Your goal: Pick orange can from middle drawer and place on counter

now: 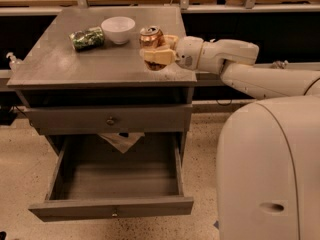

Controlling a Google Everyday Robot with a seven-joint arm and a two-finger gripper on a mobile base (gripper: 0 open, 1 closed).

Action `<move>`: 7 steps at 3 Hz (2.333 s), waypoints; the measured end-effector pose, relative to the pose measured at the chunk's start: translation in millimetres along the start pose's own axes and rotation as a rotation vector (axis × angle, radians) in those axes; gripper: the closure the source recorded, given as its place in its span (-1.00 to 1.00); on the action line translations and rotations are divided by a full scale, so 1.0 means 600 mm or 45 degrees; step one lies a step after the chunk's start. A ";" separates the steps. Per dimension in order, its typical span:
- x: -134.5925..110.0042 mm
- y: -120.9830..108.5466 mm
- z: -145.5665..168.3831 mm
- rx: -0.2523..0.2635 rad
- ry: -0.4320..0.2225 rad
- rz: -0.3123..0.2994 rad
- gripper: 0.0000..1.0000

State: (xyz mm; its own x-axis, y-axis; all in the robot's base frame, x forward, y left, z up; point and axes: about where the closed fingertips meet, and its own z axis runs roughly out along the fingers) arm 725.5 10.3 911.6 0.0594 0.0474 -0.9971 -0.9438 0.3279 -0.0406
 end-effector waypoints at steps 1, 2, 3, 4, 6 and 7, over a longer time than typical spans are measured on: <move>0.017 -0.025 0.004 0.037 -0.024 0.020 1.00; 0.036 -0.045 0.004 0.049 -0.063 0.014 1.00; 0.052 -0.057 0.002 0.038 -0.083 -0.019 0.57; 0.049 -0.054 0.008 0.034 -0.084 -0.024 0.11; 0.046 -0.049 0.019 0.022 -0.089 -0.042 -0.82; 0.045 -0.047 0.023 0.017 -0.091 -0.049 -1.00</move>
Offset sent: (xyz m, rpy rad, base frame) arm 0.0429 -0.0176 -0.0375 0.0912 0.0001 -0.0541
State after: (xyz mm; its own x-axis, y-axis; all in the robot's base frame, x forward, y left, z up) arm 758.5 15.4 886.7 0.1191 0.1016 -0.9877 -0.9360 0.3433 -0.0776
